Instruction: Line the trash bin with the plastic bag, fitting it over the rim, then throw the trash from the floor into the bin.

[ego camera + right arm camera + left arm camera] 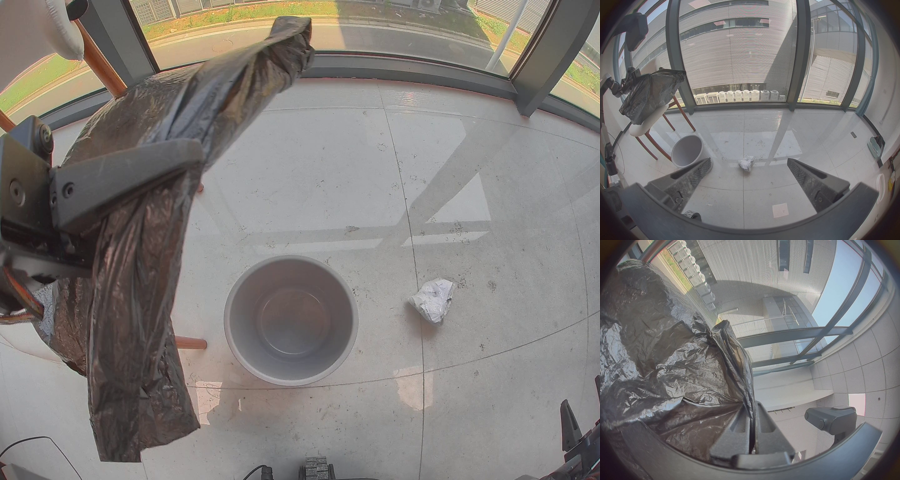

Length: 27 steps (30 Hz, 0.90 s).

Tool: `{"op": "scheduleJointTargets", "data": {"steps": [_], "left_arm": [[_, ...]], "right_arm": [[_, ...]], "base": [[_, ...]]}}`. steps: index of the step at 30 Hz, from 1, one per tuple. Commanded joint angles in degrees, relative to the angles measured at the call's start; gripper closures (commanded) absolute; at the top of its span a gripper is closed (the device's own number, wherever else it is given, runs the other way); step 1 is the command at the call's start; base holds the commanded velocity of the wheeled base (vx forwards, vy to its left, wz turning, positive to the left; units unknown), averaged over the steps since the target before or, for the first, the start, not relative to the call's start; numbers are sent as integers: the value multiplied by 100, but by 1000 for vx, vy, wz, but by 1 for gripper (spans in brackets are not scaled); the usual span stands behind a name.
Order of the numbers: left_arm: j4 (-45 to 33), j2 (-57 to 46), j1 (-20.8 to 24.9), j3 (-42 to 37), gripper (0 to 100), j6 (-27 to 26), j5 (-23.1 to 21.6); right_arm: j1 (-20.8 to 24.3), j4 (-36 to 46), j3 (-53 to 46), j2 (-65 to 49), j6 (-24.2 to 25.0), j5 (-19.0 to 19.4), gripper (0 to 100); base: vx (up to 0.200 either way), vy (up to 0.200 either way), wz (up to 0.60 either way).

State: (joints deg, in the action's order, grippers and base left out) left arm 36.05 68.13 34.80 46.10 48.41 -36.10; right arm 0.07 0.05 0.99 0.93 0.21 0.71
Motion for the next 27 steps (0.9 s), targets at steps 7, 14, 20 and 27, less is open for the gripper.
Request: {"op": "scheduleJointTargets", "data": {"steps": [7, 14, 20, 27], "left_arm": [[-10, 367, 633, 30, 100, 2, 24], [-36, 323, 853, -163, 100, 19, 50], [-19, 209, 1055, -559, 100, 2, -11], [8, 394, 1758, -550, 100, -7, -11]], "right_arm": [[1, 4, -99, -66, -3, 0, 0], [1, 4, -99, -66, -3, 0, 0], [1, 4, -99, -66, -3, 0, 0], [1, 4, -99, -66, -3, 0, 0]], "base": [[0, 0, 0], [0, 0, 0], [0, 0, 0], [0, 0, 0]]}}
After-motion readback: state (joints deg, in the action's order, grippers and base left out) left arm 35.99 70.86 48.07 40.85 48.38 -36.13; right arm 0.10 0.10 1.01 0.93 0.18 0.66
